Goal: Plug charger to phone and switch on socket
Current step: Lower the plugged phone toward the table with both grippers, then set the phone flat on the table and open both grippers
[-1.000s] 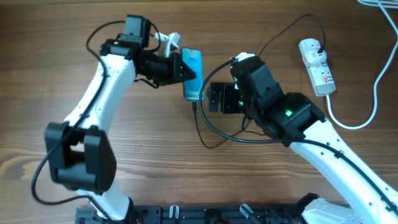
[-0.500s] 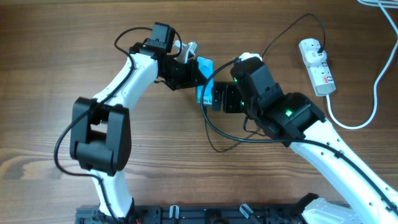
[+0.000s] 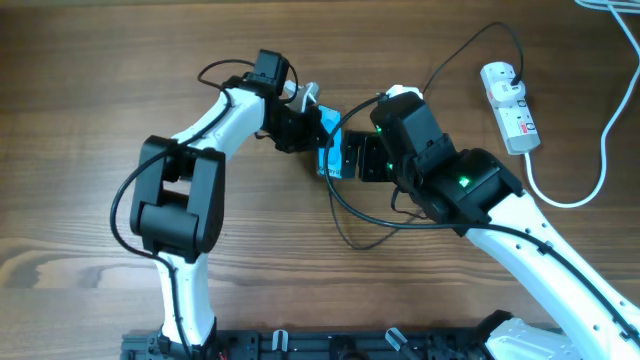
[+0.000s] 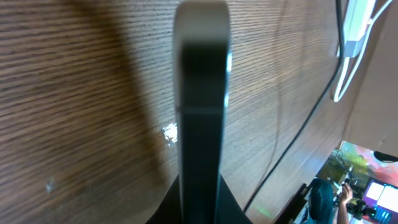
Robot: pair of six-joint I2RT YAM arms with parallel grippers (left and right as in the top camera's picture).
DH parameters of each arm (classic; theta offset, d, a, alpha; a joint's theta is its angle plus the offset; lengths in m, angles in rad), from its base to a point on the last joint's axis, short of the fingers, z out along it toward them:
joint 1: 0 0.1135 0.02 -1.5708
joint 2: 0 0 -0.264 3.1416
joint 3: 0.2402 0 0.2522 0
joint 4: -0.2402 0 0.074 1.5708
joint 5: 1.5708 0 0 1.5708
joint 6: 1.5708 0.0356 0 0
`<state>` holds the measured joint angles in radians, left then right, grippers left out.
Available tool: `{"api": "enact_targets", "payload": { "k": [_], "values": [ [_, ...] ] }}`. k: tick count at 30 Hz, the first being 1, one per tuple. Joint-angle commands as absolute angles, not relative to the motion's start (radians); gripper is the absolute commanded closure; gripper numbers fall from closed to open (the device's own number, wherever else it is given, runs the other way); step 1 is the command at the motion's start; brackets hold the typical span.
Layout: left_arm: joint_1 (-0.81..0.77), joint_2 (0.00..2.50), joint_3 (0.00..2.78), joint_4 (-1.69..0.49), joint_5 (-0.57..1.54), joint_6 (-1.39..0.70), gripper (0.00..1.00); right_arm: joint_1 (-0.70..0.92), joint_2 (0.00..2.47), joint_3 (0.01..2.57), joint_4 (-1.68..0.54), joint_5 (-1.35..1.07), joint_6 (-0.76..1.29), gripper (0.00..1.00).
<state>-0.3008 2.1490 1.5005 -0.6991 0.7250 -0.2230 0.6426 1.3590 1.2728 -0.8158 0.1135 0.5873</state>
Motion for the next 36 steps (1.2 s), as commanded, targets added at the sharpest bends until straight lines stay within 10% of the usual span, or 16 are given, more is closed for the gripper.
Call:
{"api": "enact_targets", "payload": {
  "k": [1,36],
  "values": [
    [-0.322,2.149,1.501,-0.673,0.741,-0.225,0.91,0.640,1.366,1.294,-0.818,0.118,0.605,0.00],
    [-0.323,2.199,1.501,-0.672,0.652,-0.244,0.78,0.640,1.369,1.294,-0.825,0.112,0.605,0.00]
  ]
}}
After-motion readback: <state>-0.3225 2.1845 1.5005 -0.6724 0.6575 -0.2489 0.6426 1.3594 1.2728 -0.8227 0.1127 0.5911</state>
